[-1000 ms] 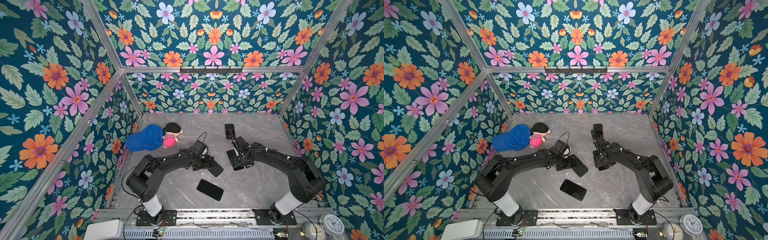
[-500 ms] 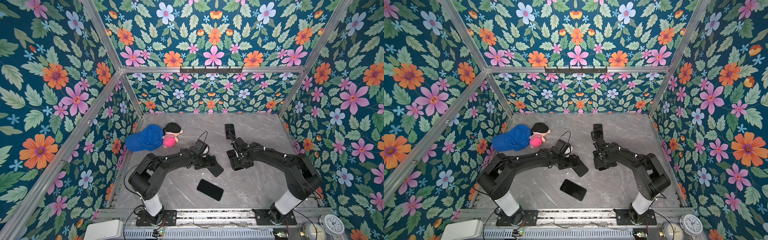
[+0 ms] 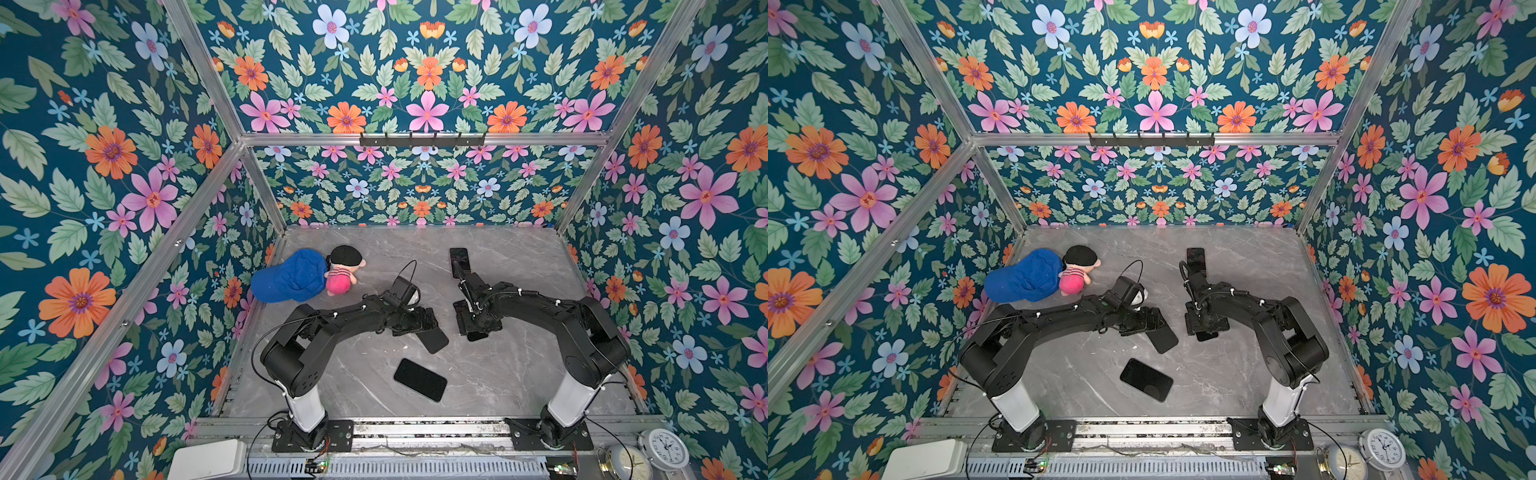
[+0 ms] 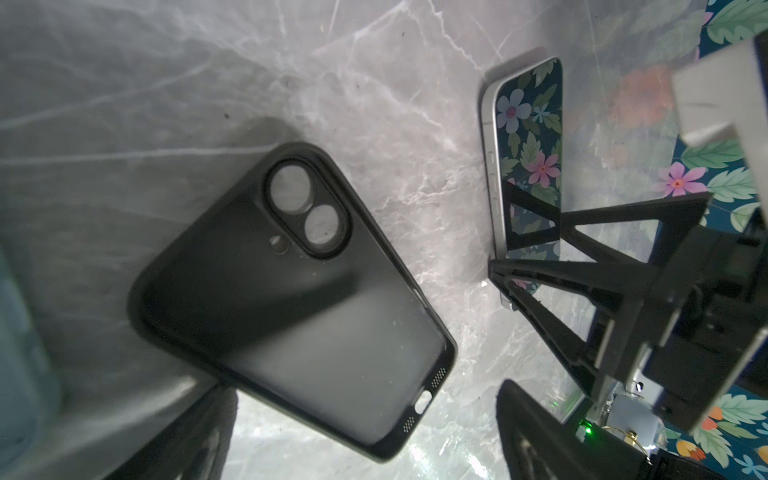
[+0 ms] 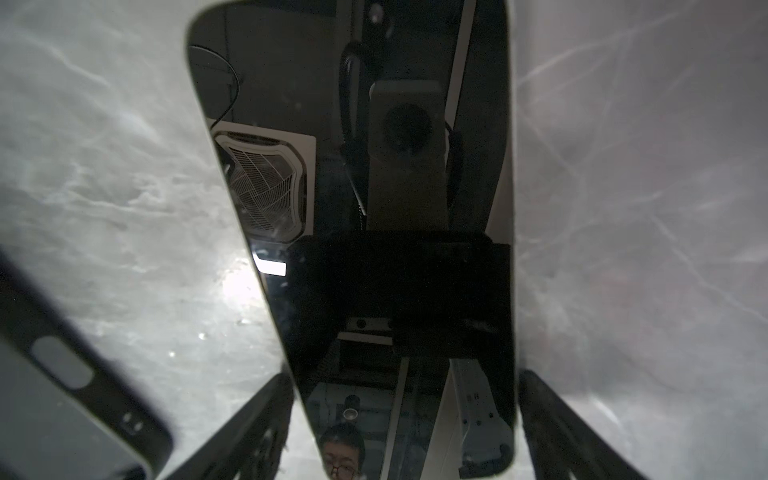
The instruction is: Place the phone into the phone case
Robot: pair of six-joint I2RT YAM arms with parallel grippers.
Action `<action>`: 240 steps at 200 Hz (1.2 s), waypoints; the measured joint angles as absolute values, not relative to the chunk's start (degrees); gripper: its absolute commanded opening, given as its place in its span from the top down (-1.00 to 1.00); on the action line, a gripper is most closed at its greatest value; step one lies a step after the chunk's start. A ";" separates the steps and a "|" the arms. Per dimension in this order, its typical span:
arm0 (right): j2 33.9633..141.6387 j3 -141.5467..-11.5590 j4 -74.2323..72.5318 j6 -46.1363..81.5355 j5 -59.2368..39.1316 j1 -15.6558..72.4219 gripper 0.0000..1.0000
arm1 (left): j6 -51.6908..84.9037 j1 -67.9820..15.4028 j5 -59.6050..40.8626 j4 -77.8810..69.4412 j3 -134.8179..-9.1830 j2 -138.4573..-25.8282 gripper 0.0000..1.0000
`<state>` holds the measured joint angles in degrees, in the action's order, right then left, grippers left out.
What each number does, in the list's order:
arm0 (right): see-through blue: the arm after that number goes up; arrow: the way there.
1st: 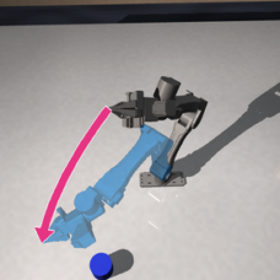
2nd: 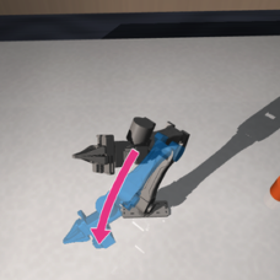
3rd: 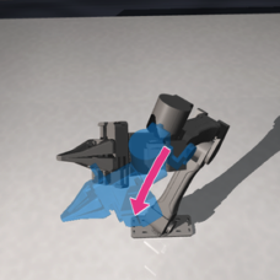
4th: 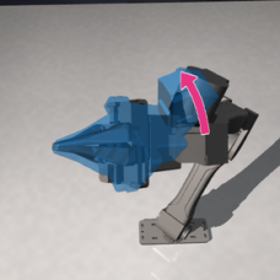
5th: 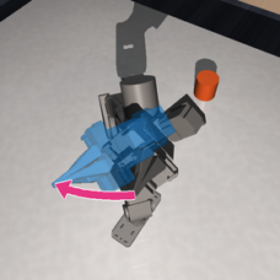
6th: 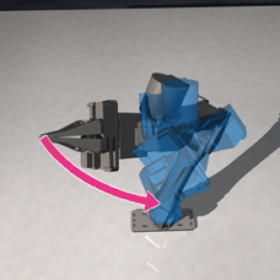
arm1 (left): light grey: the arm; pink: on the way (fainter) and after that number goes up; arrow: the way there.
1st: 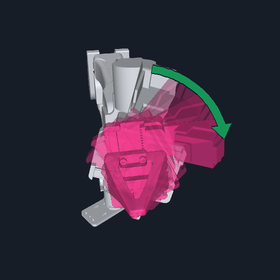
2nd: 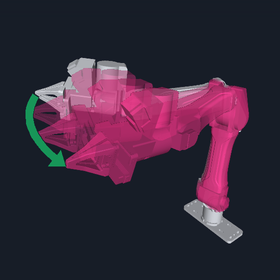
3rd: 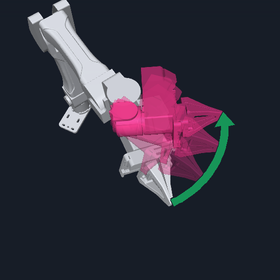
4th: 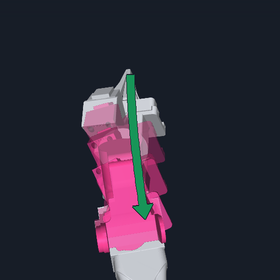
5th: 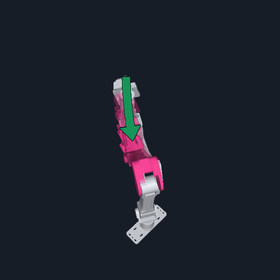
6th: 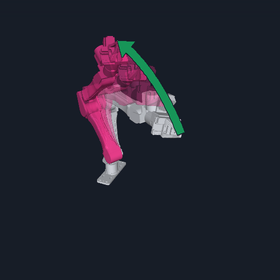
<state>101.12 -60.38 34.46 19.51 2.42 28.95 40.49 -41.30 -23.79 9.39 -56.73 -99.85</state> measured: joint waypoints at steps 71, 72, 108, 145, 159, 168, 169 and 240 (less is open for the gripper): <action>101.51 -60.42 34.37 19.75 2.00 28.25 -0.37 | 40.27 -41.28 -23.22 11.16 -58.52 -99.37 -0.95; 101.54 -60.42 34.37 19.75 1.98 28.23 -0.37 | 40.27 -41.28 -23.22 11.18 -58.54 -99.37 -0.95; 101.47 -60.36 34.30 19.97 1.54 27.88 -0.28 | 40.07 -40.93 -23.05 11.60 -59.64 -99.07 -0.95; 101.41 -60.71 34.52 19.99 1.61 27.86 -0.24 | 40.18 -40.14 -23.88 11.55 -60.71 -99.88 -0.91; 101.25 -60.66 34.50 19.99 1.65 27.86 -0.24 | 40.29 -39.97 -24.38 10.46 -62.61 -102.00 -0.91; 100.90 -60.42 34.26 19.97 1.61 27.81 -0.23 | 40.32 -39.81 -24.80 10.46 -63.18 -102.61 -0.91; 100.79 -60.36 34.20 19.97 1.58 27.81 -0.23 | 40.32 -39.79 -24.88 10.52 -63.26 -102.67 -0.91; 93.43 -55.53 31.33 18.81 -0.25 27.57 -0.18 | 40.01 -38.04 -31.79 4.38 -64.97 -105.67 -0.77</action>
